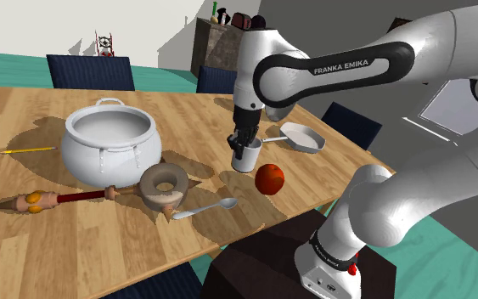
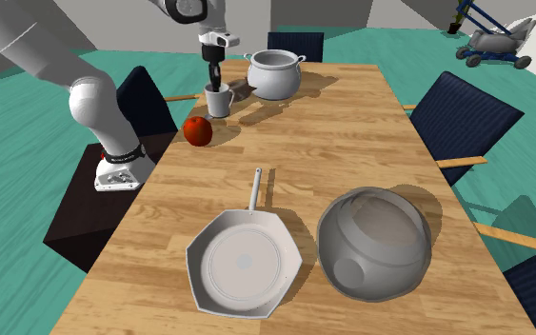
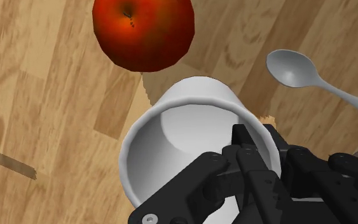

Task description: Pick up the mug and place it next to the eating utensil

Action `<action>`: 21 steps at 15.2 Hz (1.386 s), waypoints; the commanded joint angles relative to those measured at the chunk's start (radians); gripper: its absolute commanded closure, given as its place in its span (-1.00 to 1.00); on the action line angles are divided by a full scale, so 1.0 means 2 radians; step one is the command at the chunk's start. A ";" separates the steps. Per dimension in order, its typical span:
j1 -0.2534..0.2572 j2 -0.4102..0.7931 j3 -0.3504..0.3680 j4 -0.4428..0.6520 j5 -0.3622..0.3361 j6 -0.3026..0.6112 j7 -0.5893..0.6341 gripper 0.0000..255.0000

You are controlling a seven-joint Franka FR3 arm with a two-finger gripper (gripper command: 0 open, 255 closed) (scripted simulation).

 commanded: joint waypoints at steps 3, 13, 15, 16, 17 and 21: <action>-0.001 0.010 0.000 -0.020 -0.001 0.030 0.001 1.00; -0.001 0.044 0.001 -0.055 -0.003 0.099 0.004 1.00; -0.001 0.044 0.001 -0.055 -0.003 0.099 0.004 1.00; -0.001 0.044 0.001 -0.055 -0.003 0.099 0.004 1.00; -0.001 0.044 0.001 -0.055 -0.003 0.099 0.004 1.00; -0.001 0.044 0.001 -0.055 -0.003 0.099 0.004 -1.00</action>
